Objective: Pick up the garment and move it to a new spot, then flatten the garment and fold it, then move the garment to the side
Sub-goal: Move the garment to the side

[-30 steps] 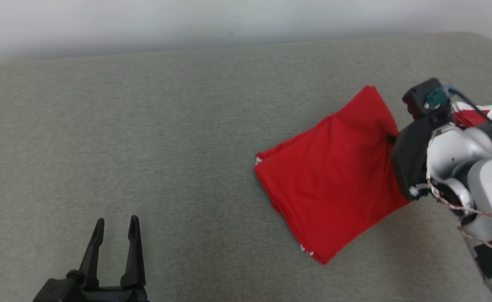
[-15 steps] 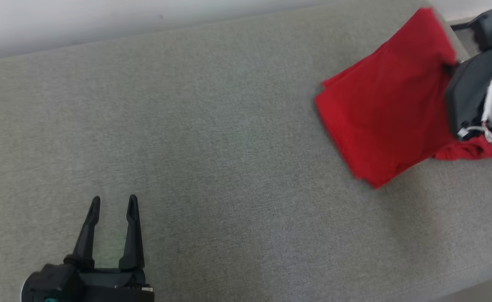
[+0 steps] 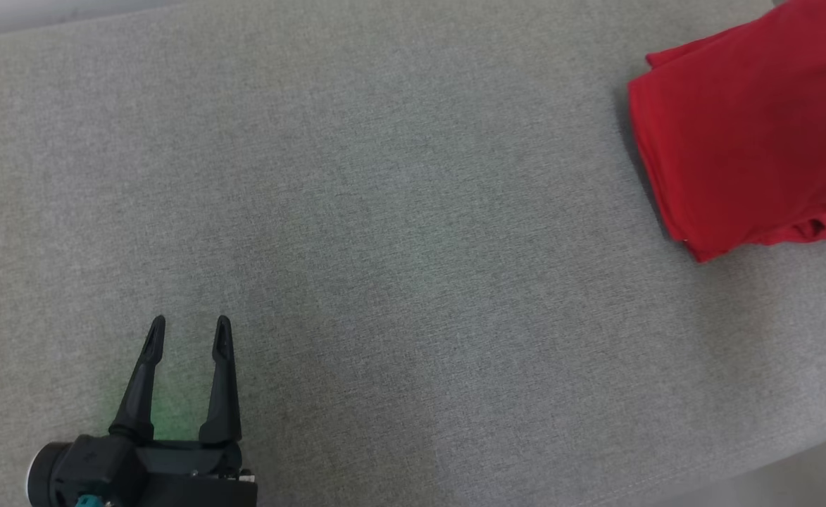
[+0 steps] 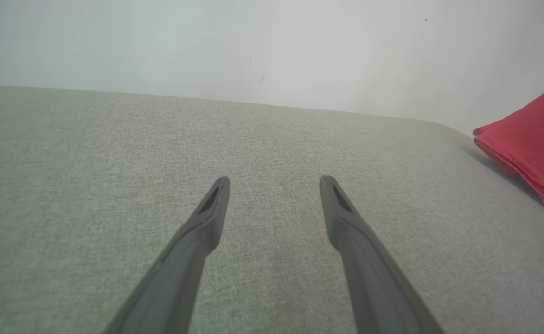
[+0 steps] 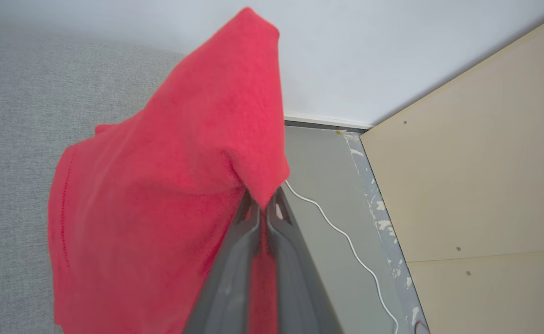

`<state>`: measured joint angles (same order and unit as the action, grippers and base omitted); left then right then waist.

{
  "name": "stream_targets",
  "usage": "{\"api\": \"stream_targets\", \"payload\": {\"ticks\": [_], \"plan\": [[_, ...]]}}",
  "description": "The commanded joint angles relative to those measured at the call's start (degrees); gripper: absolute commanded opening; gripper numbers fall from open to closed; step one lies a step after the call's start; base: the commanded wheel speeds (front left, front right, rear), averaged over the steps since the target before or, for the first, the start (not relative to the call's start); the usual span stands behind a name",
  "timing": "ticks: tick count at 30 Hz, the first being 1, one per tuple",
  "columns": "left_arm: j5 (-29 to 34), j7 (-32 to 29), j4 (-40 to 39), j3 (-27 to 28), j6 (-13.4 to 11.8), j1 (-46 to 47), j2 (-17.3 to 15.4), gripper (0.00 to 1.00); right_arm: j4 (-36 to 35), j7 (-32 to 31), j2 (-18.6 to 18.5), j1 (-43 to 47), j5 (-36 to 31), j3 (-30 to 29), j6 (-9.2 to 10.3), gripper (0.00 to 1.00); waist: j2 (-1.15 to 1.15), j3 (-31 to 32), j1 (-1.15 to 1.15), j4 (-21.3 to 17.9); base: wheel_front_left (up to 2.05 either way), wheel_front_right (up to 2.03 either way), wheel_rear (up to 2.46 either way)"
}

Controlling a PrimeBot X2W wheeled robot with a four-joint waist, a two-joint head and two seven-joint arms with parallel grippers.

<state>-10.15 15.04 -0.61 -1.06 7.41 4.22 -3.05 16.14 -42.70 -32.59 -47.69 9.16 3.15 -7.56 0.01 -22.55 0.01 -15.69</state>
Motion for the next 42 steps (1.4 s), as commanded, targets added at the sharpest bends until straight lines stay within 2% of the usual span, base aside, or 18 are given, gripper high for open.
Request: {"api": "stream_targets", "payload": {"ticks": [1, 4, 9, 11, 12, 20, 29, 33, 40, 42], "plan": [[0.3, 0.2, -0.3, -0.1, 0.1, 0.9, -0.4, 1.0, 0.5, 0.7, -0.5, 0.7, -0.5, -0.8, 0.2, 0.0, -0.01, -0.7, -0.01, 0.5, 0.0, 0.0, 0.0], [0.6, 0.2, -0.8, -1.0, 0.1, 1.1, -1.2, 1.0, 3.2, 3.9, -1.0, 1.0, -2.2, -3.9, 0.2, 0.0, -0.01, -1.7, -0.01, 1.4, 0.0, 0.0, 0.0], [1.0, 0.2, -2.0, -1.9, 0.0, 1.8, -2.6, 1.0, 6.2, 9.4, -0.5, 2.5, -9.4, -10.2, 0.2, 0.0, -0.01, -3.2, -0.01, 2.7, 0.0, 0.0, 0.0], [1.1, 0.2, -2.3, -2.1, 0.0, 1.8, -3.1, 1.0, 7.3, 11.4, 0.0, 3.3, -12.1, -11.9, 0.2, 0.42, -0.01, -3.6, -0.01, 3.1, 0.0, 0.0, 0.0], [1.0, 0.2, -2.3, -2.3, 0.0, 1.9, -3.3, 1.0, 7.8, 12.6, 0.2, 3.5, -13.0, -12.6, 0.2, 1.0, -0.01, -3.7, -0.01, 3.3, 0.0, 0.0, 0.0], [0.3, 0.2, -1.7, -2.7, 0.0, 1.6, -3.7, 1.0, 11.7, 24.6, 0.6, 2.8, -17.0, -12.0, 0.2, 1.0, -0.01, -1.8, -0.01, 3.3, 0.0, 0.0, 0.0], [-0.1, 0.2, -0.4, -0.2, 0.0, -1.3, -1.9, 1.0, 11.4, 35.9, 3.6, 5.3, -11.3, -3.8, 0.2, 1.0, -0.01, 5.4, -0.01, 4.7, 0.0, 0.0, 0.0], [-0.6, 0.1, 0.1, 1.7, 0.0, -2.9, -1.2, 1.0, 9.0, 38.0, 5.4, 8.1, -9.2, -2.5, 0.2, 1.0, -0.01, 8.6, -0.01, 5.8, 0.0, 0.0, 0.0], [-1.3, 0.2, -0.3, 6.0, -1.0, -7.3, -0.1, 1.0, 2.9, 41.2, 11.0, 17.4, -2.7, -1.0, 0.19, 1.0, -0.01, 15.0, -0.01, 7.8, 0.0, 0.0, 0.0], [-1.5, 0.2, -0.4, 6.7, -1.2, -8.3, 0.0, 1.0, 1.9, 41.8, 11.2, 19.7, -2.4, 0.2, 0.2, 1.0, -0.01, 16.6, -0.01, 8.3, 0.0, 0.0, 0.0]]}}
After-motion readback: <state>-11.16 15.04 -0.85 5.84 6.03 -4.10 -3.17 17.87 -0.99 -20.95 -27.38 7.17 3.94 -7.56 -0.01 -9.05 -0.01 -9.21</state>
